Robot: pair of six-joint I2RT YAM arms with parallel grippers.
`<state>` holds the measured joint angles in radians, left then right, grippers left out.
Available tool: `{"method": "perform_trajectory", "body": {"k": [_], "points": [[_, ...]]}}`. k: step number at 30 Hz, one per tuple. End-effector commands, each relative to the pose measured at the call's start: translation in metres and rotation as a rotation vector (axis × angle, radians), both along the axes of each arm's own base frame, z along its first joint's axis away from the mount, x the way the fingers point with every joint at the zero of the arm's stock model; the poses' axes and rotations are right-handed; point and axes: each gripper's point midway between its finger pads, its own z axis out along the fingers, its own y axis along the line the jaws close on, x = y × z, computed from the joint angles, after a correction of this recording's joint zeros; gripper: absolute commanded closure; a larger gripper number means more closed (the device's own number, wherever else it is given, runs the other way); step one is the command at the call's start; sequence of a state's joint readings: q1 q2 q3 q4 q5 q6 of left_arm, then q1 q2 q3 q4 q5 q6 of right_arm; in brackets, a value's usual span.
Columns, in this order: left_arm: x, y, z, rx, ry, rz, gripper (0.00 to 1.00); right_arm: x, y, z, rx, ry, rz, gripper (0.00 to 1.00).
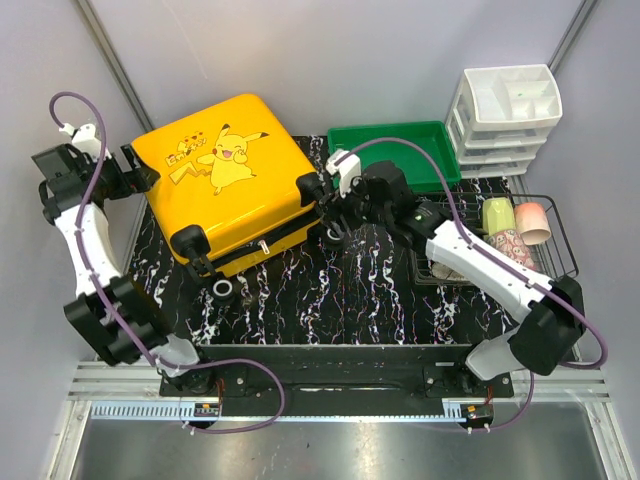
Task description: Open, take out, and arrange the luggage
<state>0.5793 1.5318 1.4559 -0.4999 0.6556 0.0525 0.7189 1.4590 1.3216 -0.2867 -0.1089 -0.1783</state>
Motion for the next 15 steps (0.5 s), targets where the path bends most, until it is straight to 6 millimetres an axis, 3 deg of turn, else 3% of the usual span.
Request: {"method": "perform_trajectory", "body": {"k": [1,5,9,13,15], "points": [[-0.032,-0.029,0.034,0.048,-0.110,-0.062,0.01,-0.045,0.034,-0.020,0.110,0.191,0.122,0.27],[-0.060,-0.059,0.020,0.022,-0.083,-0.152,0.05,-0.063,0.073,-0.020,0.111,0.192,0.225,0.27],[-0.088,-0.083,0.007,-0.014,-0.019,-0.230,0.07,-0.054,0.086,-0.040,0.064,0.234,0.204,0.27],[-0.109,-0.096,0.006,-0.012,-0.011,-0.239,0.07,-0.015,0.067,-0.046,-0.030,0.174,-0.019,0.22],[-0.118,-0.103,0.008,-0.008,-0.031,-0.237,0.06,-0.004,0.056,-0.030,-0.041,0.107,-0.081,0.20]]}}
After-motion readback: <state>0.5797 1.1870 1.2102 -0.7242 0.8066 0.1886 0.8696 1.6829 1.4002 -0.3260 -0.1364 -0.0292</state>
